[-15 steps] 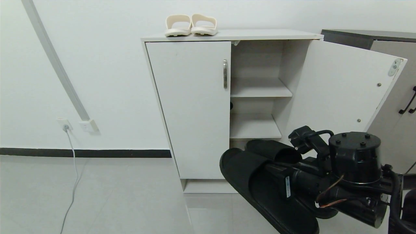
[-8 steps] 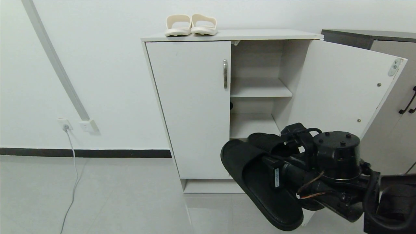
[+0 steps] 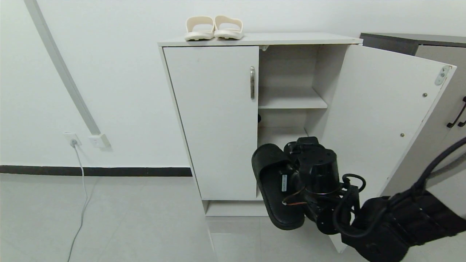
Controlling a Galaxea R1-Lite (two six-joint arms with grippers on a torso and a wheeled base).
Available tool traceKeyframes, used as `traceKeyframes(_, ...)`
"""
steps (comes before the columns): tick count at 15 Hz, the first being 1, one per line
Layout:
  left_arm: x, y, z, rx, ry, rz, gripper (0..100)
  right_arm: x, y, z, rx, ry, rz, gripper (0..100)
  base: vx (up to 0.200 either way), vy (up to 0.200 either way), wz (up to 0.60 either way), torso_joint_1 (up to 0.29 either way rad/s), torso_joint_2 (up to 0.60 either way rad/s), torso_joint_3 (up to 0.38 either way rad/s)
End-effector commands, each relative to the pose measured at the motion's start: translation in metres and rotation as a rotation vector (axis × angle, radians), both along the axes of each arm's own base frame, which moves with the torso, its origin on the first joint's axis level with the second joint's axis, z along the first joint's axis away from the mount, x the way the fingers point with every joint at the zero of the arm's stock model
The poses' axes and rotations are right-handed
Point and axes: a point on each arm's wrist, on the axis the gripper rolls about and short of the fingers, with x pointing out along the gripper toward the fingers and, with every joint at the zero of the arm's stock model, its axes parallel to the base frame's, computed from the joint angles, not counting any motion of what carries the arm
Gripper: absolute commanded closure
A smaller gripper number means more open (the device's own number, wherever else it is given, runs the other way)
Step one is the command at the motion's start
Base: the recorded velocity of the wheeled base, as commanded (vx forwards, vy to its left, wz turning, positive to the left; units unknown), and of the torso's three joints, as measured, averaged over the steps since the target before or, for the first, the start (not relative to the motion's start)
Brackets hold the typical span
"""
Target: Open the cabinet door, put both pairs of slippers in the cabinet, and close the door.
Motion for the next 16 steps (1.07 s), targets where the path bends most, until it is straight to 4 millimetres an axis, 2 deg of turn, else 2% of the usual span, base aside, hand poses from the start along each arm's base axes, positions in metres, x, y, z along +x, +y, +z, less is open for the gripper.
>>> traceKeyframes(1,0.0,0.0,0.001,-0.003,0.001,-0.001,100,0.013,0.023,-0.027,-0.022,0.01,-0.037,100,0.0,0.0,0.0,0.0,0.0,0.0)
traceKeyframes(3,0.0,0.0,0.0,-0.003,0.002,-0.001,100,0.017,0.027,-0.031,-0.009,-0.013,-0.065,100,0.0,0.0,0.0,0.0,0.0,0.0)
traceKeyframes(9,0.0,0.0,0.001,-0.006,0.001,-0.001,100,0.019,0.025,-0.032,-0.013,-0.013,-0.083,100,0.0,-0.2,0.0,0.003,0.0,0.0)
traceKeyframes(13,0.0,0.0,0.001,-0.018,0.003,-0.001,100,0.026,0.021,-0.042,-0.036,-0.001,-0.111,100,0.0,0.0,0.0,0.0,0.0,0.0)
traceKeyframes(16,0.0,0.0,0.001,-0.018,0.001,0.001,100,0.033,0.014,-0.042,-0.034,-0.003,-0.136,100,0.0,0.0,0.0,0.0,0.0,0.0)
